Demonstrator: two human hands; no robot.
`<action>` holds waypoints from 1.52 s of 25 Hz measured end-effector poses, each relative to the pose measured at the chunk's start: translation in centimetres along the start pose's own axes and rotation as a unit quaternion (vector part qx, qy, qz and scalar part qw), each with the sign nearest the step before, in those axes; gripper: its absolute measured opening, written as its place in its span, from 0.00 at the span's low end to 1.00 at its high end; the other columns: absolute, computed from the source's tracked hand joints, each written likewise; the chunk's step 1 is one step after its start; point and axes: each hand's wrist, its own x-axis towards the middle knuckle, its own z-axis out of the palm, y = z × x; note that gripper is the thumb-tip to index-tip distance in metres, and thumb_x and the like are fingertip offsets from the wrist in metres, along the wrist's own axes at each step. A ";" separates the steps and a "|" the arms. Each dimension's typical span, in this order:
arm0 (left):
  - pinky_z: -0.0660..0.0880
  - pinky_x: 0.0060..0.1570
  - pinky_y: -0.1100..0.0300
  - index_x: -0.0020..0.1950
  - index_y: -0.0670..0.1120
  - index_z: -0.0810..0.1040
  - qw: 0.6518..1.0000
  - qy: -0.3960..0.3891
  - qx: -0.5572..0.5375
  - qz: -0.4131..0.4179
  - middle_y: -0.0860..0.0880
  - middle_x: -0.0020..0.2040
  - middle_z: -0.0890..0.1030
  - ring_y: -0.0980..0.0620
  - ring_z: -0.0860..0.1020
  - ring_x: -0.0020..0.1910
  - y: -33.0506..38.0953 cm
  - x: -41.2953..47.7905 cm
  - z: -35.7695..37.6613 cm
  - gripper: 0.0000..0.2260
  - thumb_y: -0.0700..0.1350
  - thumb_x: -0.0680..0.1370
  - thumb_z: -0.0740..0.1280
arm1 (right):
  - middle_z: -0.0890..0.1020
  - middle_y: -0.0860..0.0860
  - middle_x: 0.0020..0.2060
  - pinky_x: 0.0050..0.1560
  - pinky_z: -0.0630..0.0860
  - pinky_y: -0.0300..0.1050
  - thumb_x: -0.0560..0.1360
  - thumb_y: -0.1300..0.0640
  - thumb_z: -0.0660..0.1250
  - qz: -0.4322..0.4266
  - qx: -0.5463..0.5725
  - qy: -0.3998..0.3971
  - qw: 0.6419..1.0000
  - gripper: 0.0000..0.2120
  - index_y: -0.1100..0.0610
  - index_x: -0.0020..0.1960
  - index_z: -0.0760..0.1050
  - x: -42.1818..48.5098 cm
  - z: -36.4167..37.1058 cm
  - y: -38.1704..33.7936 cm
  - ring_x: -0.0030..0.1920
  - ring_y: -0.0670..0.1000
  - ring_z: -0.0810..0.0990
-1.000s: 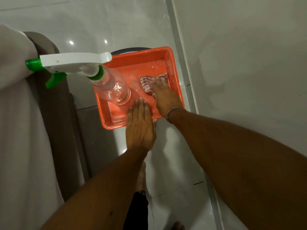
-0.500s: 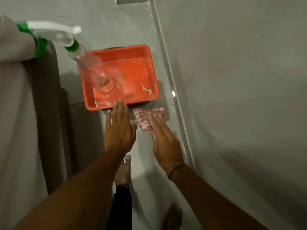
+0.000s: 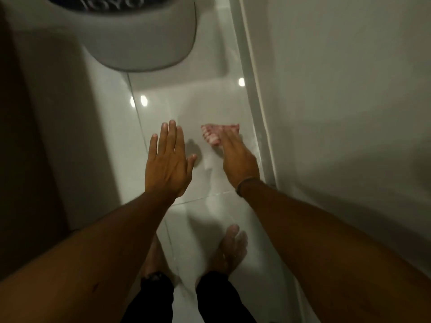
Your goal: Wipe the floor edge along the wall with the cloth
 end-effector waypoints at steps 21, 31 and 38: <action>0.41 0.87 0.39 0.90 0.45 0.47 0.987 0.156 -0.024 0.041 0.42 0.91 0.46 0.42 0.44 0.90 -0.1 9.2 17.4 0.35 0.61 0.87 0.49 | 0.58 0.60 0.84 0.83 0.50 0.57 0.84 0.47 0.45 -0.023 -0.127 0.145 0.981 0.32 0.62 0.83 0.53 13.6 8.0 8.9 0.84 0.61 0.54; 0.41 0.87 0.39 0.90 0.44 0.49 0.986 0.162 -0.019 0.043 0.41 0.91 0.48 0.41 0.45 0.90 -0.3 9.2 17.4 0.35 0.60 0.87 0.50 | 0.62 0.60 0.82 0.84 0.55 0.55 0.85 0.47 0.48 0.027 -0.101 0.168 0.980 0.30 0.61 0.83 0.57 8.0 10.6 10.3 0.83 0.59 0.58; 0.44 0.87 0.38 0.90 0.44 0.50 0.982 0.179 -0.028 0.054 0.40 0.91 0.49 0.40 0.47 0.90 -0.3 9.2 17.5 0.35 0.60 0.87 0.49 | 0.56 0.60 0.84 0.84 0.54 0.55 0.87 0.50 0.49 0.074 -0.083 0.163 0.980 0.28 0.61 0.84 0.53 -5.4 16.7 13.6 0.85 0.58 0.50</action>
